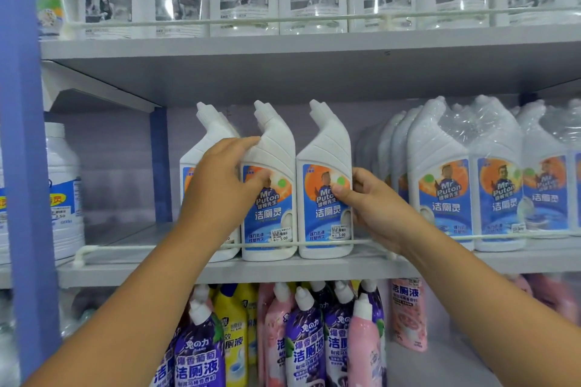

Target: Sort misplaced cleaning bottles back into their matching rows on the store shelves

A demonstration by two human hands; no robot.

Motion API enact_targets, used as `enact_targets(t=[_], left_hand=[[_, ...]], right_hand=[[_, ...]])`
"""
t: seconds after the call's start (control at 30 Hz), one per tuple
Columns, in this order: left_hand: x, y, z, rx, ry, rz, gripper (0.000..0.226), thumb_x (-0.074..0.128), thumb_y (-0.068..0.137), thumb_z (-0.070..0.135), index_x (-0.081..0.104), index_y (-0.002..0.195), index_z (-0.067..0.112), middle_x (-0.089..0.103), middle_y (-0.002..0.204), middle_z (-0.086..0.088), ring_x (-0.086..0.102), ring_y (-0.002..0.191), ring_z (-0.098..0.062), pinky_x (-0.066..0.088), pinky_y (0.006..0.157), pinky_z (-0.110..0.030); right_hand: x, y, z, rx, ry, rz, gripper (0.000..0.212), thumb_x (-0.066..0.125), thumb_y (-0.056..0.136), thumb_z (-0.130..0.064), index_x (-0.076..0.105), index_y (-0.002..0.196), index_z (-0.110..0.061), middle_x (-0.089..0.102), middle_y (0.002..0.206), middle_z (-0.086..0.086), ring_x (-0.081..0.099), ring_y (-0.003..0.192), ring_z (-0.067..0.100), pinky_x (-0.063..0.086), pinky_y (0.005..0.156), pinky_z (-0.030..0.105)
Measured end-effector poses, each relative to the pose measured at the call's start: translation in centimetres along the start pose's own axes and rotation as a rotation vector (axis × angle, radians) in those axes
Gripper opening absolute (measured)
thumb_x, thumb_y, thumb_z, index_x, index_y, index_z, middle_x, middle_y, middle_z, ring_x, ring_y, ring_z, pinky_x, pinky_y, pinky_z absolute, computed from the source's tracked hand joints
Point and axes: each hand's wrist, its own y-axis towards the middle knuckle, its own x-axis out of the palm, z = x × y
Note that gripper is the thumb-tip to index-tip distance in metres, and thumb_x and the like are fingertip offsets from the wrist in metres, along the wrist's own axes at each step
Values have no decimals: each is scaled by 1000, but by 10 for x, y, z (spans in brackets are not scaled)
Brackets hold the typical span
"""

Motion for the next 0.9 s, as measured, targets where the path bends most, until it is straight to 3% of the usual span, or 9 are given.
enact_targets(t=[0.13, 0.23, 0.3, 0.43, 0.6, 0.67, 0.73, 0.8, 0.9], left_hand=[[-27, -17, -37, -116, -44, 284, 43, 75, 90, 37, 60, 130, 32, 57, 127, 11, 58, 114, -14, 52, 82, -29], [-30, -26, -64, -386, -229, 137, 49, 77, 87, 41, 58, 132, 33, 62, 127, 12, 63, 104, -8, 53, 76, -28], [-26, -31, -73, -463, -317, 80, 46, 77, 87, 40, 61, 129, 32, 67, 121, 11, 66, 94, -2, 55, 72, -29], [-28, -30, -84, -460, -319, 53, 44, 75, 89, 38, 63, 131, 29, 69, 120, 9, 66, 93, -3, 51, 66, -23], [-33, -31, -87, -456, -321, -20, 44, 74, 91, 33, 60, 132, 28, 69, 119, 6, 67, 103, -12, 51, 68, -23], [-34, -41, -86, -430, -262, -32, 44, 74, 93, 26, 59, 134, 25, 68, 121, 8, 67, 105, -11, 58, 78, -28], [-35, -59, -80, -372, -271, 13, 42, 72, 94, 17, 60, 134, 22, 67, 123, 10, 67, 107, -6, 59, 85, -20], [-35, -90, -71, -352, -365, 82, 40, 71, 94, 13, 62, 132, 23, 67, 124, 13, 66, 110, 1, 52, 84, -5], [-26, -153, -60, -382, -444, 138, 28, 70, 95, 14, 67, 117, 30, 72, 112, 17, 67, 104, 5, 52, 83, -8]], right_hand=[[2, -7, 4, -3, -182, 24, 35, 76, 89, -22, 59, 120, -20, 76, 113, -2, 74, 101, 15, 59, 92, 43], [7, -8, 2, 8, -246, 59, 32, 76, 89, -23, 59, 115, -20, 77, 108, -4, 76, 93, 11, 60, 83, 35], [9, -9, 3, 1, -299, 83, 29, 75, 90, -26, 58, 113, -21, 76, 106, -6, 75, 92, 8, 59, 80, 31], [10, -9, 5, 10, -328, 91, 28, 75, 91, -27, 59, 113, -23, 76, 107, -6, 75, 95, 10, 59, 89, 38], [15, -19, -2, -26, -472, 119, 26, 72, 92, -35, 58, 112, -27, 74, 106, -12, 71, 90, 1, 54, 73, 26], [18, -24, -2, -51, -584, 156, 31, 74, 90, -38, 57, 114, -29, 71, 107, -15, 69, 95, 2, 56, 83, 31], [19, -31, 2, -113, -698, 212, 42, 75, 88, -40, 56, 124, -30, 69, 112, -16, 67, 102, 4, 55, 94, 37], [21, -49, 12, -201, -733, 286, 48, 73, 90, -38, 52, 132, -31, 65, 119, -17, 62, 109, 3, 51, 100, 32], [26, -101, 40, -359, -608, 460, 39, 68, 94, -24, 55, 130, -24, 62, 125, -11, 59, 114, 3, 46, 99, 22]])
